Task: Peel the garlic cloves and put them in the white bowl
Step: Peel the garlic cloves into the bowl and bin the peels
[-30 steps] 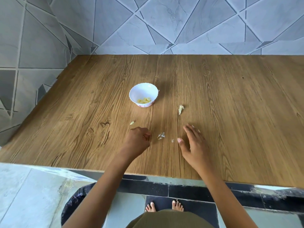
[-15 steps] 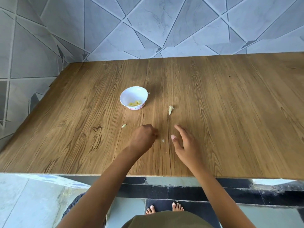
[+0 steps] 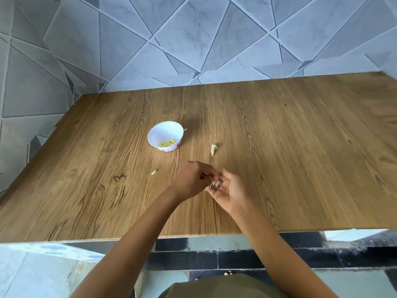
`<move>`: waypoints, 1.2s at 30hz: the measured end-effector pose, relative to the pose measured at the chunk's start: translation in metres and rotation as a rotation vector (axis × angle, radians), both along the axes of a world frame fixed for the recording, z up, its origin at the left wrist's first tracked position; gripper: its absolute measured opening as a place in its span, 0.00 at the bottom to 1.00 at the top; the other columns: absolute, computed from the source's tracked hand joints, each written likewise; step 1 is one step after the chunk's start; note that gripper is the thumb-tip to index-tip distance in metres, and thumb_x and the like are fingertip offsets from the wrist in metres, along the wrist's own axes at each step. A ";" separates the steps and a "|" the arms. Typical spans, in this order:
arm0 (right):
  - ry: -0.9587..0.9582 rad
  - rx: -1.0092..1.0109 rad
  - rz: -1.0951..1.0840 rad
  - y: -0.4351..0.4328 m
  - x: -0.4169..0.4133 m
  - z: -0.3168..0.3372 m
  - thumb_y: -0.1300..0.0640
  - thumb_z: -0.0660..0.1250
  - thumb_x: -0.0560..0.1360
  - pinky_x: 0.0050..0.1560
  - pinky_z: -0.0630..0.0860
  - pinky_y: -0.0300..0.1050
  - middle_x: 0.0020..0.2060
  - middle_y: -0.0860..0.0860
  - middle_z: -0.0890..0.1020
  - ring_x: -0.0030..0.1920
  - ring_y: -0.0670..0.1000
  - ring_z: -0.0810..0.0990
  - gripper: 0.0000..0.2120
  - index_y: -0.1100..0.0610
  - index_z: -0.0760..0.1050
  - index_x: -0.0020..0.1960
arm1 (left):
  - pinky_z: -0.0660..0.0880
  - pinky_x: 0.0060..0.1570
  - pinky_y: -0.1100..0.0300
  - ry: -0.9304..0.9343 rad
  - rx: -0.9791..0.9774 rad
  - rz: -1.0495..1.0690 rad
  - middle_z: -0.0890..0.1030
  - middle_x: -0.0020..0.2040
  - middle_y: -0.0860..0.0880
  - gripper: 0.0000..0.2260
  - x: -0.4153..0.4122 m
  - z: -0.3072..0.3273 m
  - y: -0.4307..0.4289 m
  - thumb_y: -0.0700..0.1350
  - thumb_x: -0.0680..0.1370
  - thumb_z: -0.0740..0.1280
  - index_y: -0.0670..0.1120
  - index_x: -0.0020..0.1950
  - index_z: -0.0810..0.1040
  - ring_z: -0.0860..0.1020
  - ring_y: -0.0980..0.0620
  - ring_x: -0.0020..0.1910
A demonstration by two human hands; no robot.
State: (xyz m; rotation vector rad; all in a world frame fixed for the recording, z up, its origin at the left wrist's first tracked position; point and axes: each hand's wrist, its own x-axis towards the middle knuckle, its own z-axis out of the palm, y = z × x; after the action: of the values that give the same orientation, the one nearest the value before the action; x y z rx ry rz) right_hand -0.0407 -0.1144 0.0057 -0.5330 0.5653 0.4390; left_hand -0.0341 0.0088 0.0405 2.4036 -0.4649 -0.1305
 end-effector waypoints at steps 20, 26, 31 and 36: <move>0.003 0.076 -0.098 -0.024 0.002 -0.007 0.58 0.53 0.81 0.49 0.76 0.49 0.46 0.61 0.82 0.51 0.57 0.79 0.17 0.68 0.76 0.51 | 0.77 0.48 0.63 -0.001 0.170 0.126 0.84 0.46 0.48 0.09 -0.005 -0.024 0.011 0.35 0.75 0.65 0.43 0.50 0.83 0.81 0.54 0.44; 0.010 0.077 -0.101 -0.025 0.002 -0.010 0.58 0.53 0.81 0.49 0.75 0.49 0.47 0.61 0.81 0.51 0.57 0.79 0.16 0.67 0.76 0.51 | 0.78 0.44 0.54 -0.073 0.476 0.139 0.82 0.46 0.48 0.08 -0.004 -0.032 0.000 0.42 0.79 0.62 0.46 0.50 0.80 0.80 0.49 0.43; 0.023 0.071 -0.095 -0.026 0.000 -0.010 0.58 0.53 0.81 0.51 0.75 0.49 0.48 0.61 0.81 0.52 0.57 0.79 0.17 0.67 0.76 0.52 | 0.77 0.43 0.53 -0.095 0.419 0.123 0.81 0.46 0.46 0.09 -0.001 -0.033 0.002 0.43 0.80 0.59 0.42 0.50 0.78 0.79 0.48 0.42; 0.029 0.082 -0.082 -0.025 -0.001 -0.012 0.58 0.54 0.81 0.50 0.76 0.48 0.42 0.61 0.82 0.45 0.56 0.80 0.16 0.67 0.76 0.51 | 0.71 0.41 0.63 -0.199 0.073 -0.028 0.81 0.44 0.45 0.06 0.002 -0.019 -0.006 0.36 0.77 0.65 0.39 0.50 0.81 0.77 0.51 0.40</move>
State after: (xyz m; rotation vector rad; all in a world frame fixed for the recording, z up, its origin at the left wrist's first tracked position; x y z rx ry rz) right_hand -0.0421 -0.1393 -0.0062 -0.4241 0.5920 0.3904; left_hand -0.0320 0.0026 0.0217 2.4938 -0.5946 0.0823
